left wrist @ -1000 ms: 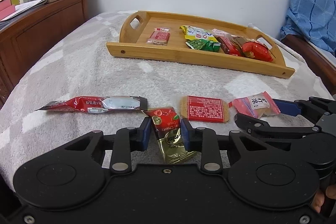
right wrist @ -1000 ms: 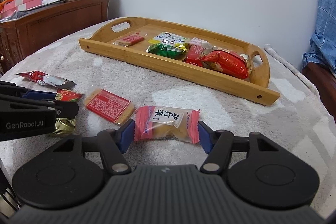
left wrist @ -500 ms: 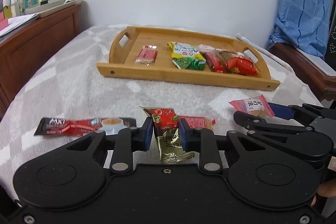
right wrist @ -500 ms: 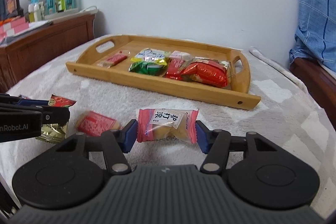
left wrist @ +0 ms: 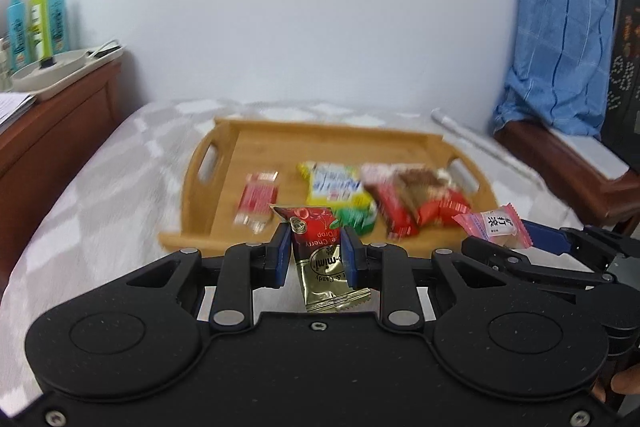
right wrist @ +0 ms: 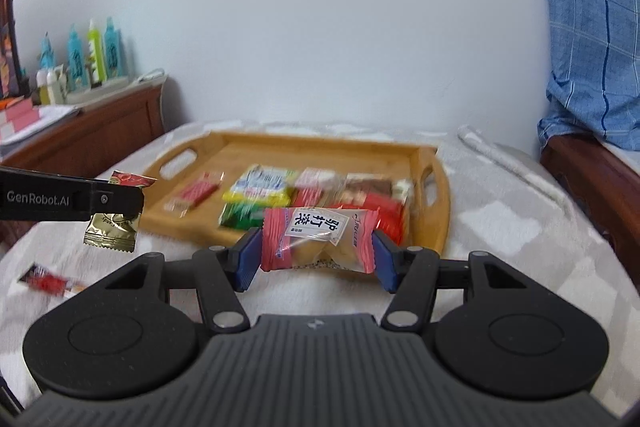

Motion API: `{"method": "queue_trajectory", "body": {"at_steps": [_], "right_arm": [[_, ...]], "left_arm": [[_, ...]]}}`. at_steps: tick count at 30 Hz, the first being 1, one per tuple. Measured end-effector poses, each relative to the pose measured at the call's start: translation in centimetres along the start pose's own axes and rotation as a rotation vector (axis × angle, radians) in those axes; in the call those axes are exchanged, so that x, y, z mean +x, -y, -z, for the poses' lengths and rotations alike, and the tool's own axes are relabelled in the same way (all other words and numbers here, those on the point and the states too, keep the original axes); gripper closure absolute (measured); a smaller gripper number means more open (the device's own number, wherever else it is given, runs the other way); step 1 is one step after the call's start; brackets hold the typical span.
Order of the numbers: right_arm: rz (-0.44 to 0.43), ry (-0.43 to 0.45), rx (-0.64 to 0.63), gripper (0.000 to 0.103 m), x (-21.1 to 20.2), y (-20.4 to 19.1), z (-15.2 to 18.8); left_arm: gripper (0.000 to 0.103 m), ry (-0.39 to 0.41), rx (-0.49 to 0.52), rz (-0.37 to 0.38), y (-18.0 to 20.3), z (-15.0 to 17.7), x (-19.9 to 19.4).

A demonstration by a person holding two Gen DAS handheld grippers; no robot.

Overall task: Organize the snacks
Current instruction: 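Carry the gold candy with the left tool while the right tool carries the pink cake to the tray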

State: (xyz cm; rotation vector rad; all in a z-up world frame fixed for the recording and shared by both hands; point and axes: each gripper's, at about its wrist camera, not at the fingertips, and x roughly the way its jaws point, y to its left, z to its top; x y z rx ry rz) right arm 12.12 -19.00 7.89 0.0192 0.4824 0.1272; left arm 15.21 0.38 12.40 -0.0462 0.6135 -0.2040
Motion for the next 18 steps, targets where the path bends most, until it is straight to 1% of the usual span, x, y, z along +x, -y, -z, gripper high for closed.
{"method": "queue_trajectory", "body": {"at_steps": [4, 9, 15, 18], "right_arm": [[0.021, 0.039, 0.037, 0.042, 1.2, 1.3, -2.2], [0.039, 0.066, 0.108, 0.042, 3.5, 3.3, -4.7], [0.04, 0.066, 0.158, 0.042, 7.2, 5.5, -7.2], [0.026, 0.043, 0.184, 0.042, 9.6, 6.6, -7.7]], "left_arm": [[0.078, 0.015, -0.028, 0.041, 0.0, -2.6, 1.3], [0.078, 0.026, -0.022, 0.097, 0.4, -5.8, 3.5], [0.078, 0.027, -0.035, 0.153, 0.9, -9.0, 7.3], [0.078, 0.011, -0.057, 0.185, 1.0, -10.3, 10.1]]}}
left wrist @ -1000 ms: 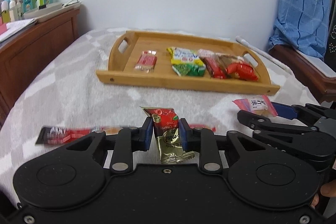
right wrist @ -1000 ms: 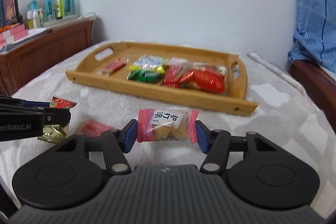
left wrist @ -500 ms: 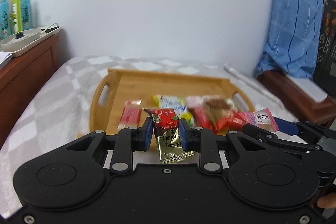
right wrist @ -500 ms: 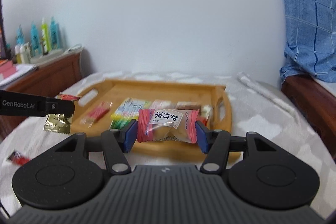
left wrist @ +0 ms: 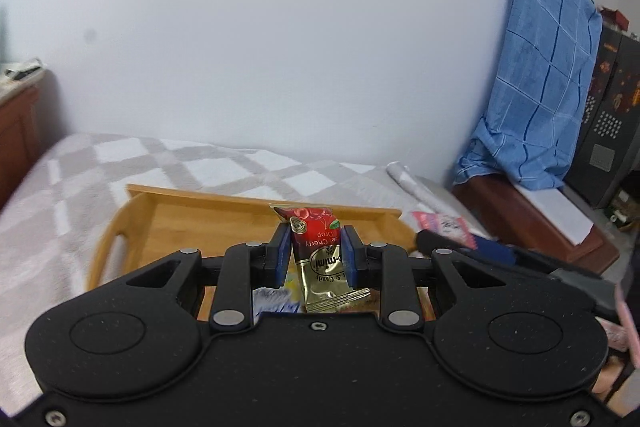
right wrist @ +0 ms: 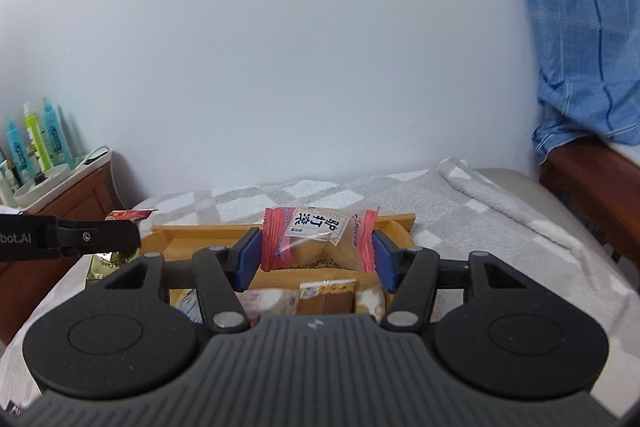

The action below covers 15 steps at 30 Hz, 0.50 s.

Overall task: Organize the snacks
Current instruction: 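Carry the gold candy with the left tool while the right tool carries the pink cake to the tray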

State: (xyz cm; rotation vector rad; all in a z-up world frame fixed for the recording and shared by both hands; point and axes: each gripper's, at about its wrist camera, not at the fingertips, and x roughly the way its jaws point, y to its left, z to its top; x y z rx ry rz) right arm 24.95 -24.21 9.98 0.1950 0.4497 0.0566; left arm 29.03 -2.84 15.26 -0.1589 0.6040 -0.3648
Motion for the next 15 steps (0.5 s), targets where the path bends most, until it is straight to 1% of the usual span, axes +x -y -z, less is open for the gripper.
{"method": "queue_trajectory", "body": {"at_steps": [4, 8, 13, 15], "right_arm": [[-0.012, -0.049, 0.048, 0.042, 3.7, 1.7, -0.6], [-0.013, -0.111, 0.071, 0.042, 6.8, 3.2, -0.8], [-0.016, -0.141, 0.087, 0.041, 8.8, 4.4, -0.8], [-0.023, -0.148, 0.075, 0.041, 9.4, 4.5, -0.7]], "left_arm": [[0.078, -0.034, -0.024, 0.011, -0.5, -1.3, 4.5], [0.078, -0.075, -0.01, 0.02, -0.6, -2.0, 9.1], [0.078, -0.141, -0.066, 0.051, -1.1, -2.0, 14.2], [0.078, -0.163, -0.08, 0.048, -1.4, -1.8, 15.7]]}}
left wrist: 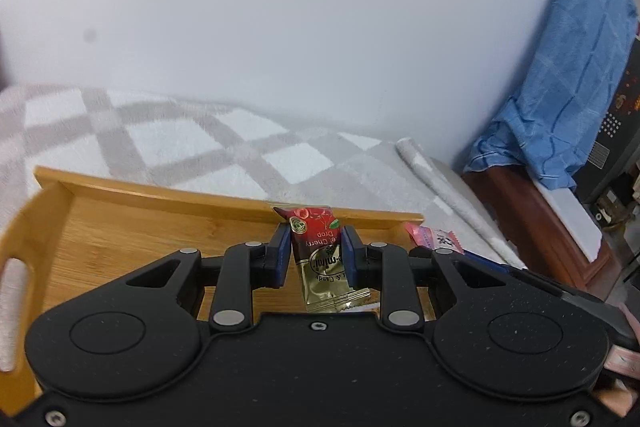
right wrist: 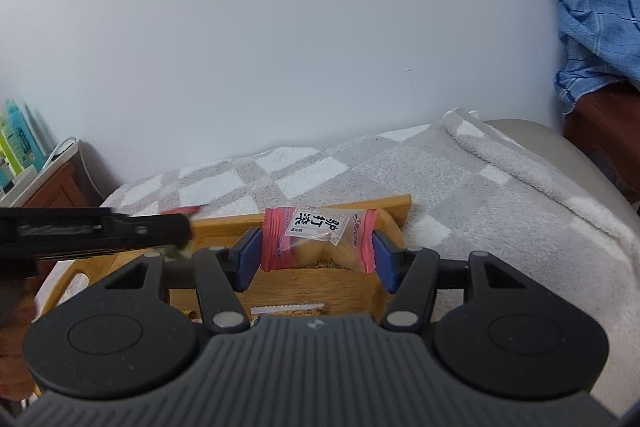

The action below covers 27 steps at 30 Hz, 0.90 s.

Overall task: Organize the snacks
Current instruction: 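Carry the gold candy with the left tool while the right tool carries the pink cake to the tray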

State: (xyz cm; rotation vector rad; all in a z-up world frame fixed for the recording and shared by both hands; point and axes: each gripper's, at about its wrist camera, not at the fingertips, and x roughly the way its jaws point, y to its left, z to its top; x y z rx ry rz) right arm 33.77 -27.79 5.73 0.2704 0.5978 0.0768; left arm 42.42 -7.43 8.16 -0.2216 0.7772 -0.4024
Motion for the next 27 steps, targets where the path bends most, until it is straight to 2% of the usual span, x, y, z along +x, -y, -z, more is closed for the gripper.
{"method": "queue_trajectory", "body": {"at_steps": [11, 27], "right_arm": [[0.039, -0.055, -0.072, 0.04, 2.0, -0.5, 0.7], [0.05, -0.076, -0.108, 0.04, 2.6, -1.0, 0.7]], "left_arm": [[0.078, -0.056, 0.027, 0.009, -0.4, 0.7, 3.5], [0.077, -0.085, 0.084, -0.027, 0.4, 1.6, 4.8]]}}
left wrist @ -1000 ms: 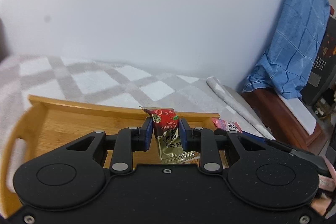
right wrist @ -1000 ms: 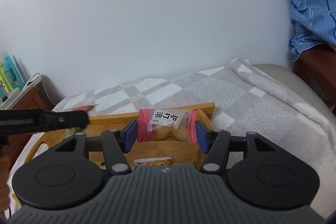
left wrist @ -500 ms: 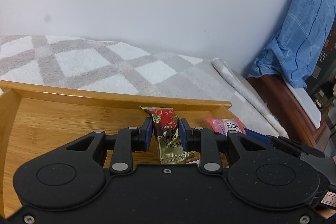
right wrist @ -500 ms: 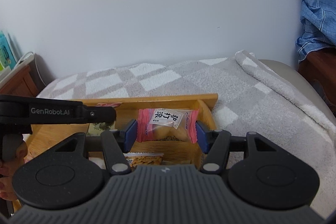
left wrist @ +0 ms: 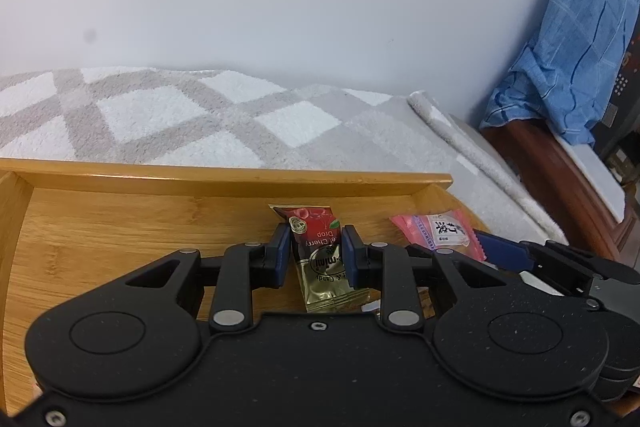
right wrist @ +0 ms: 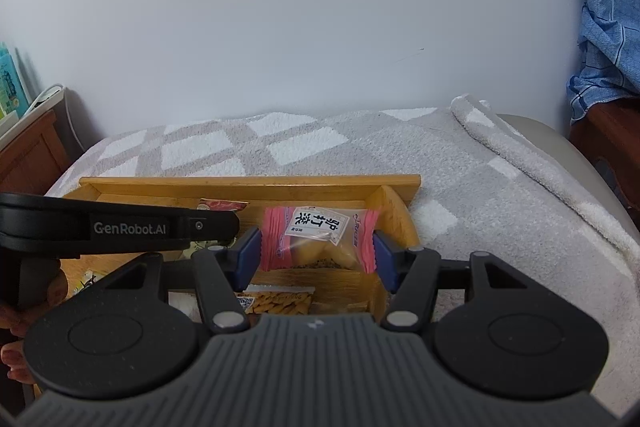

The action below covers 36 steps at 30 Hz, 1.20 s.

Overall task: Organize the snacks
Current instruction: 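Carry the gold candy with the left tool while the right tool carries the pink cake to the tray, then open both tools to release the candy and pink cake on the tray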

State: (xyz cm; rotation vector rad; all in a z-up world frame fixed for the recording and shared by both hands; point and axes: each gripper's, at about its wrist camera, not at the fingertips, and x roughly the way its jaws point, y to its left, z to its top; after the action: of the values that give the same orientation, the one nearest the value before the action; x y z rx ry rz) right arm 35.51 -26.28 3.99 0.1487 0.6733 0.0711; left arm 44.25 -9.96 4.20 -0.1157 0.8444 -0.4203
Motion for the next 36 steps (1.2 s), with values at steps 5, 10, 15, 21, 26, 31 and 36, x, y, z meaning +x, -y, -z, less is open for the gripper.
{"method": "queue_trajectory", "body": {"at_steps": [5, 10, 15, 21, 26, 31, 36], "right_arm": [[0.009, -0.009, -0.024, 0.039, 0.2, -0.4, 0.1], [0.013, -0.014, -0.034, 0.039, 0.4, -0.5, 0.1], [0.007, -0.014, -0.034, 0.035, 0.4, -0.5, 0.0], [-0.004, 0.0, -0.047, 0.027, 0.0, -0.6, -0.2], [0.0, 0.008, -0.061, 0.023, -0.6, -0.9, -0.1], [0.001, 0.038, -0.08, 0.021, -1.9, -1.8, -0.2], [-0.006, 0.071, -0.093, 0.014, -4.0, -2.3, -0.1]], "left_arm": [[0.077, -0.014, 0.011, -0.017, 0.1, 0.1, 0.2], [0.077, -0.016, 0.023, -0.032, 0.3, 0.1, 0.2], [0.077, -0.003, 0.037, -0.062, 0.5, 0.1, -0.2], [0.065, 0.036, 0.085, -0.094, 1.3, 0.1, -1.7], [0.059, 0.048, 0.106, -0.121, 1.8, 0.3, -3.1], [0.05, 0.075, 0.098, -0.151, 1.8, 0.6, -5.3], [0.03, 0.114, 0.095, -0.206, 2.0, 1.4, -8.1]]}}
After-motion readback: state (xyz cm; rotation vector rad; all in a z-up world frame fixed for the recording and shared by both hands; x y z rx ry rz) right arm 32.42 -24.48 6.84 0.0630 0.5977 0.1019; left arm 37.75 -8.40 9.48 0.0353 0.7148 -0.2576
